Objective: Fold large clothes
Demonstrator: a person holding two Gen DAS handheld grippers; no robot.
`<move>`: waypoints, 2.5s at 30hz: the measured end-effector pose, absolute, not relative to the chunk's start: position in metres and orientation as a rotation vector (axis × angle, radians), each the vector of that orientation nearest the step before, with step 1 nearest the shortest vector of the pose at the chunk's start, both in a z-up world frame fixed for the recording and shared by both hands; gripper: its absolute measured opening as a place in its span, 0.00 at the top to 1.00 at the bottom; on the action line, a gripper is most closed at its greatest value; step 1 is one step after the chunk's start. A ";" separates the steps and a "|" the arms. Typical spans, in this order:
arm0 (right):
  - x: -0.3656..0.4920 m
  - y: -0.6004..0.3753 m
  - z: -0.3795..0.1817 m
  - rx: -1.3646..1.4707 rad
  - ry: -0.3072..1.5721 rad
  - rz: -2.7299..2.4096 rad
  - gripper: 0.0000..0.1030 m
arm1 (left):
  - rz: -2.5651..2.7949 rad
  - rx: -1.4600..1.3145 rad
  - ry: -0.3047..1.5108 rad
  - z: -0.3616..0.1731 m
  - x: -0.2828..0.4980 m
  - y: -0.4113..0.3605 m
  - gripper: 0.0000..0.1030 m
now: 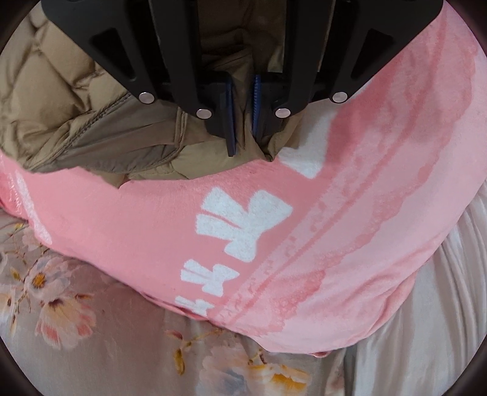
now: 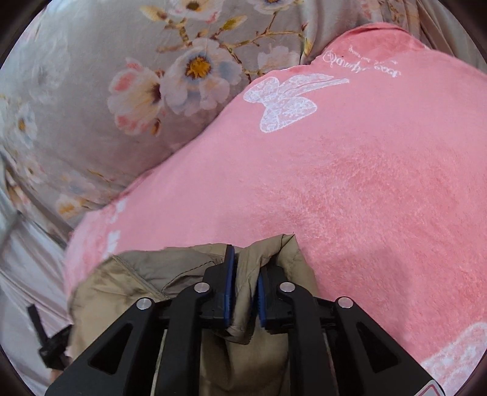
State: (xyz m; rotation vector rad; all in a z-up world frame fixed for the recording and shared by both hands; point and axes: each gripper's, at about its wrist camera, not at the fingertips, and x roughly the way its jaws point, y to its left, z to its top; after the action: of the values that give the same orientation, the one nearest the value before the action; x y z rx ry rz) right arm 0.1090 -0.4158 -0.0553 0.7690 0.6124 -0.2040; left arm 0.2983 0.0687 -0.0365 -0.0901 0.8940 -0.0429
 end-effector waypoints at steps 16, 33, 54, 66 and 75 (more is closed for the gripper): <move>0.110 -0.303 0.059 0.259 0.562 -0.213 0.94 | -0.140 0.056 0.732 0.075 0.270 0.006 0.41; 0.220 -0.254 -0.048 0.239 0.862 -0.081 0.99 | -0.215 0.119 0.931 -0.044 0.315 -0.104 0.48; 0.227 -0.253 -0.067 0.233 0.871 -0.095 1.00 | -0.149 0.198 0.875 -0.066 0.311 -0.116 0.47; 0.229 -0.251 -0.070 0.219 0.884 -0.099 1.00 | -0.136 0.219 0.876 -0.069 0.312 -0.119 0.46; 0.230 -0.254 -0.072 0.230 0.884 -0.092 1.00 | -0.129 0.225 0.877 -0.070 0.313 -0.122 0.46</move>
State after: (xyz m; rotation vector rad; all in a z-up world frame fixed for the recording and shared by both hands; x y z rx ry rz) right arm 0.2301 -0.2535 -0.0724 0.2295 0.8844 -0.0915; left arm 0.3130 -0.1215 -0.0698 0.2251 0.8770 -0.1294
